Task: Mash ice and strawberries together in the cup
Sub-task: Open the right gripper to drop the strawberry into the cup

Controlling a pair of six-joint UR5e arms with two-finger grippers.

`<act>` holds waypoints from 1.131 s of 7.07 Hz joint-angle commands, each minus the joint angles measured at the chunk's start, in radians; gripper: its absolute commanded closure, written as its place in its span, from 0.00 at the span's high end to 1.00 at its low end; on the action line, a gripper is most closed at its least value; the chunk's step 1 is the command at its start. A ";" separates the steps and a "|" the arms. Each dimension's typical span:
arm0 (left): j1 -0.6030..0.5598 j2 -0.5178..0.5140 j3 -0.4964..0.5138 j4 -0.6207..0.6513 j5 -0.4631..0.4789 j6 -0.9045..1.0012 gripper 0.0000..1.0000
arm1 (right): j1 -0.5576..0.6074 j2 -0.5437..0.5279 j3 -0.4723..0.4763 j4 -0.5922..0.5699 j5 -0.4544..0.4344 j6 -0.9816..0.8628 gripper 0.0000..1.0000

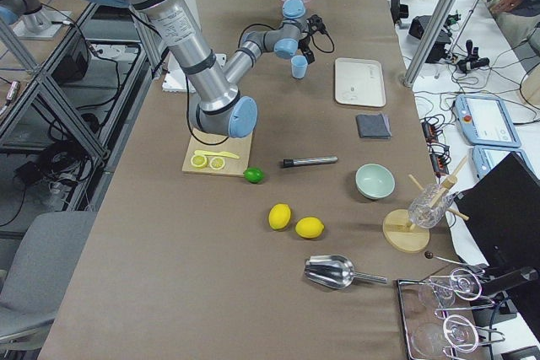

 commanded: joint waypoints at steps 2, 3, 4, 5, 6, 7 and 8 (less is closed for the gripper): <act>-0.002 0.002 -0.009 -0.002 -0.006 0.001 0.97 | 0.221 -0.066 0.016 -0.008 0.257 -0.023 1.00; -0.003 0.010 -0.025 -0.004 -0.006 0.001 0.97 | 0.288 -0.106 0.016 -0.008 0.329 -0.023 1.00; -0.011 0.010 -0.042 -0.002 -0.006 -0.001 0.97 | 0.374 -0.146 0.017 -0.017 0.406 -0.025 1.00; -0.014 0.010 -0.045 -0.002 -0.004 0.001 0.97 | 0.440 -0.188 0.026 -0.028 0.457 -0.037 1.00; -0.014 -0.001 -0.044 -0.001 0.004 -0.001 0.97 | 0.471 -0.224 0.040 -0.042 0.466 -0.061 1.00; -0.014 -0.006 -0.036 0.006 0.007 -0.001 0.97 | 0.496 -0.272 0.048 -0.067 0.466 -0.101 1.00; -0.030 -0.010 -0.024 0.024 0.033 -0.002 0.97 | 0.519 -0.278 0.051 -0.122 0.465 -0.132 1.00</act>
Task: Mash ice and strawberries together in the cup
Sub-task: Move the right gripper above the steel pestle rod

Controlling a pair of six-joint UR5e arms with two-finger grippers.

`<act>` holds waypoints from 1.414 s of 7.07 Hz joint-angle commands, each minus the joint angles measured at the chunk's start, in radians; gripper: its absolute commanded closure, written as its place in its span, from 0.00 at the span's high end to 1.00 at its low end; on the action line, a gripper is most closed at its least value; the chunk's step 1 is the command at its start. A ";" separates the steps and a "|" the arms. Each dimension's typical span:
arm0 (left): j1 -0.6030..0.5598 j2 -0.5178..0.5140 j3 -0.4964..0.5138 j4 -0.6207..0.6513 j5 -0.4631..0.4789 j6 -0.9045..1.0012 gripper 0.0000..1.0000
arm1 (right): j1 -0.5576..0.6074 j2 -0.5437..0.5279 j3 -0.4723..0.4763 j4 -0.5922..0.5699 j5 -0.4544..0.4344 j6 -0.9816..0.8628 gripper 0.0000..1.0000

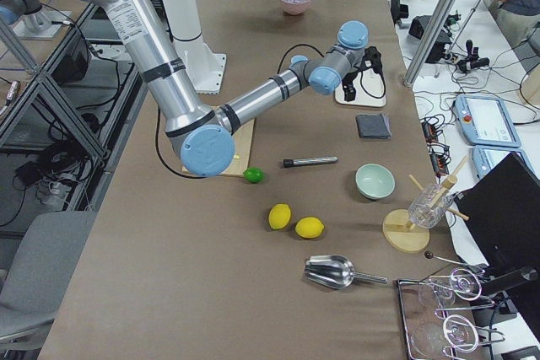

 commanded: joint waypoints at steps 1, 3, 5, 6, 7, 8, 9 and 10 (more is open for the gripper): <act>-0.033 -0.036 0.013 0.101 0.083 -0.003 0.97 | 0.056 -0.048 0.022 -0.090 0.000 -0.045 1.00; -0.111 -0.145 0.016 0.365 0.201 -0.004 0.97 | 0.077 -0.114 0.030 -0.096 -0.014 -0.075 1.00; -0.114 -0.271 0.016 0.557 0.282 -0.021 0.97 | 0.087 -0.151 0.019 -0.099 -0.051 -0.082 1.00; -0.108 -0.284 0.024 0.558 0.284 -0.056 0.97 | 0.082 -0.151 0.019 -0.155 -0.069 -0.088 1.00; -0.096 -0.300 0.029 0.558 0.315 -0.093 0.97 | 0.043 -0.134 0.019 -0.233 -0.141 -0.118 1.00; -0.082 -0.316 0.033 0.552 0.345 -0.150 0.97 | 0.013 -0.122 0.015 -0.269 -0.181 -0.137 1.00; -0.081 -0.325 0.026 0.550 0.346 -0.152 0.97 | 0.004 -0.122 0.001 -0.270 -0.181 -0.141 1.00; -0.073 -0.330 0.027 0.546 0.346 -0.143 0.97 | -0.027 -0.120 -0.024 -0.271 -0.183 -0.199 1.00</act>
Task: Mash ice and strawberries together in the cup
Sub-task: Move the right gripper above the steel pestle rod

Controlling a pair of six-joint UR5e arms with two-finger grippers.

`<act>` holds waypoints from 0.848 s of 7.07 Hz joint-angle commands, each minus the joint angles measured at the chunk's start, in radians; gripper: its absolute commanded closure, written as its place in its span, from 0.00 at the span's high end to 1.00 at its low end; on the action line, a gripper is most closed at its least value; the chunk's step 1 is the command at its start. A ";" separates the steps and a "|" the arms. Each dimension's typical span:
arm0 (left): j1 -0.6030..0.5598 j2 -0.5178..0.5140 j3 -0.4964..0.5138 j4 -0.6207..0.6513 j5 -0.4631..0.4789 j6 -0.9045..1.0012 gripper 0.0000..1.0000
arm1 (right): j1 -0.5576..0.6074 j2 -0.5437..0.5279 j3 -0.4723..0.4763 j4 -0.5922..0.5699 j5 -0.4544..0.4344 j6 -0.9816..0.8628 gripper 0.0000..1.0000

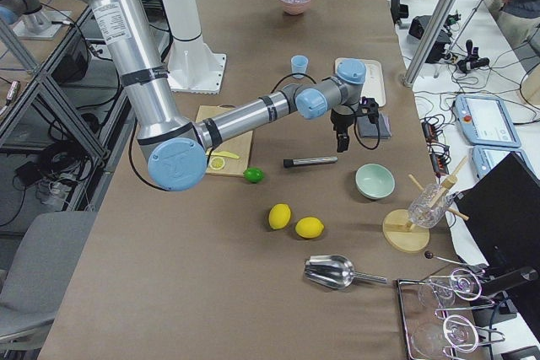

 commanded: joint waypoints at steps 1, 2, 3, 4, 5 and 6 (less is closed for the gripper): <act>0.019 -0.023 -0.005 -0.011 0.002 -0.002 0.97 | -0.053 0.005 -0.024 -0.009 -0.009 -0.053 1.00; 0.021 -0.025 -0.013 -0.014 0.002 -0.004 0.97 | -0.072 0.003 -0.035 -0.009 -0.009 -0.061 1.00; 0.019 -0.025 -0.014 -0.024 0.005 -0.001 0.97 | -0.079 0.011 -0.047 -0.012 -0.008 -0.058 1.00; 0.021 -0.036 -0.016 -0.024 0.008 -0.001 0.97 | -0.081 0.006 -0.064 -0.040 -0.029 -0.093 1.00; 0.021 -0.039 -0.016 -0.024 0.002 -0.001 0.97 | -0.086 0.022 -0.090 -0.043 -0.032 -0.156 1.00; 0.021 -0.039 -0.039 -0.024 -0.002 0.001 0.97 | -0.092 0.031 -0.098 -0.052 -0.032 -0.162 1.00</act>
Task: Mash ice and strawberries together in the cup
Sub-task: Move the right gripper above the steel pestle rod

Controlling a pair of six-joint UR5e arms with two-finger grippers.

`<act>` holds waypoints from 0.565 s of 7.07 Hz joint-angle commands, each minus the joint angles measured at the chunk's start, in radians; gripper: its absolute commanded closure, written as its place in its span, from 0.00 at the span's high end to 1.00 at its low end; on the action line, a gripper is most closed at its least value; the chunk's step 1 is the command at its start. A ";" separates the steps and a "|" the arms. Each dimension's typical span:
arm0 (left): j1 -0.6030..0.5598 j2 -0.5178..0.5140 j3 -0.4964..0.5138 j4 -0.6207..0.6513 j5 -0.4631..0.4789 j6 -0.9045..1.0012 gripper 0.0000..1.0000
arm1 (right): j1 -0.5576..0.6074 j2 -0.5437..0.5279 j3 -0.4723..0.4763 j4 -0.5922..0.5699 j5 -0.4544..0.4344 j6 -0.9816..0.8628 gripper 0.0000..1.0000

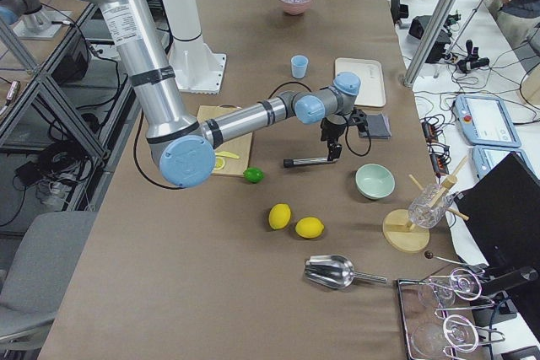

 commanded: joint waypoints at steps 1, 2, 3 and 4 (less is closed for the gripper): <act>0.000 -0.002 -0.030 0.001 -0.007 0.000 0.97 | -0.013 0.032 -0.045 -0.016 -0.001 -0.031 1.00; 0.000 -0.001 -0.041 0.002 -0.005 -0.003 0.97 | -0.018 0.056 -0.091 -0.015 0.001 -0.031 1.00; 0.000 0.001 -0.047 0.001 -0.004 -0.002 0.97 | -0.024 0.064 -0.111 -0.013 -0.001 -0.031 1.00; 0.000 0.002 -0.055 0.001 -0.004 0.000 0.97 | -0.024 0.064 -0.113 -0.016 0.002 -0.023 1.00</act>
